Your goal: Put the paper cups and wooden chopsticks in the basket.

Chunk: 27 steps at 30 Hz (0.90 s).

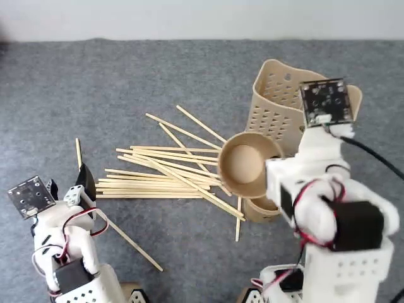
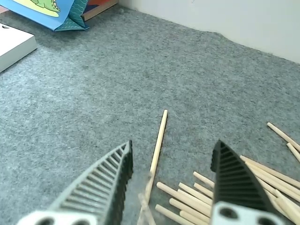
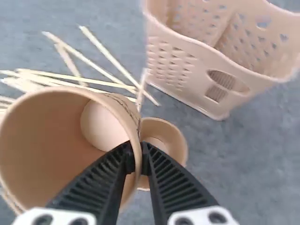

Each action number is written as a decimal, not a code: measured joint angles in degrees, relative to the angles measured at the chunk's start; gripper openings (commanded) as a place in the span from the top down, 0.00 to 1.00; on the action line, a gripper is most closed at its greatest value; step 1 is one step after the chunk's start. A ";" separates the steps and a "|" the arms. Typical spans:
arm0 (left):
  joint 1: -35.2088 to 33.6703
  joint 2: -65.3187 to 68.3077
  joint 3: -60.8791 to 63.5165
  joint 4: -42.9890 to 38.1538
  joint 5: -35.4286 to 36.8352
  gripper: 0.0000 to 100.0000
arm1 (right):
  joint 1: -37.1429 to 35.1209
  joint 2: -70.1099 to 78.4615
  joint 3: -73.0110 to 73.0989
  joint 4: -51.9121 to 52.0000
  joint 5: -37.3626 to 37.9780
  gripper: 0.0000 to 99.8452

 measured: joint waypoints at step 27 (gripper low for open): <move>0.00 0.00 0.35 0.00 0.00 0.74 | 8.53 2.90 11.34 0.09 9.85 0.74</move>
